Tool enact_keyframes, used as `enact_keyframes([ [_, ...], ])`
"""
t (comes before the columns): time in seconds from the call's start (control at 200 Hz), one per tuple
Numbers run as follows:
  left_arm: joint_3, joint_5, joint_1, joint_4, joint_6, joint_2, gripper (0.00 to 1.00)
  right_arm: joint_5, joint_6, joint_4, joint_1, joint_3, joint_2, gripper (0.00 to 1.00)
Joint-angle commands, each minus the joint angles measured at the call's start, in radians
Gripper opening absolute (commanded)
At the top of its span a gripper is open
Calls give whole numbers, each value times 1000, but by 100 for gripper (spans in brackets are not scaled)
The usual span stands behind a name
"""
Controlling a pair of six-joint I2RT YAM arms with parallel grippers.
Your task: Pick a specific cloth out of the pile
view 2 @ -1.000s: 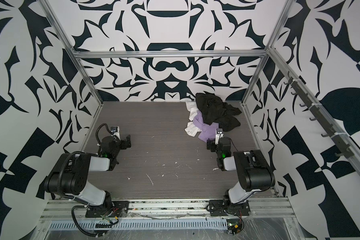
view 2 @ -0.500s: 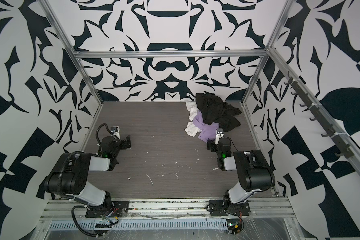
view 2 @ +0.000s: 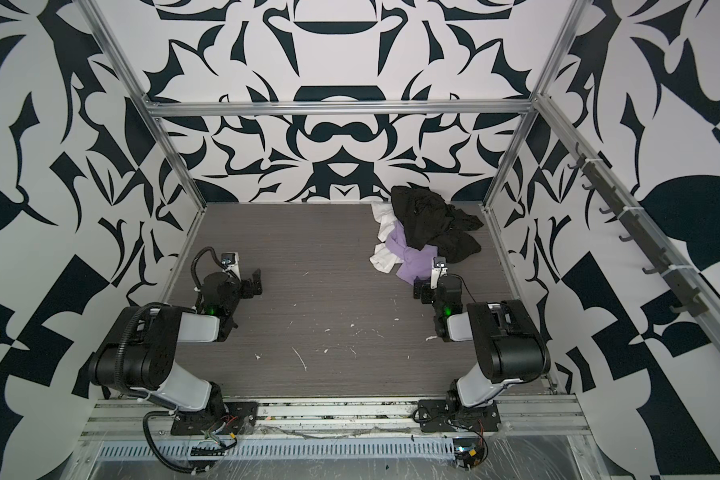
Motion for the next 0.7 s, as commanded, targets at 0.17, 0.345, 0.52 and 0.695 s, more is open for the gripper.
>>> enact_keyframes([
  [0.17,-6,-11,-10,37,12,-2,100,58,30,33,0,11,-37,99],
  [0.345,-8,-59,-30,39,16,-4,100,109,46,-155,6,70,-134,100],
  [0.52,-14,-203,-94,46,41,-33,100,182,130,-526,8,218,-239,100],
  [0.695,103,-254,-134,-239,68,-140,100,191,228,-625,9,250,-326,100],
])
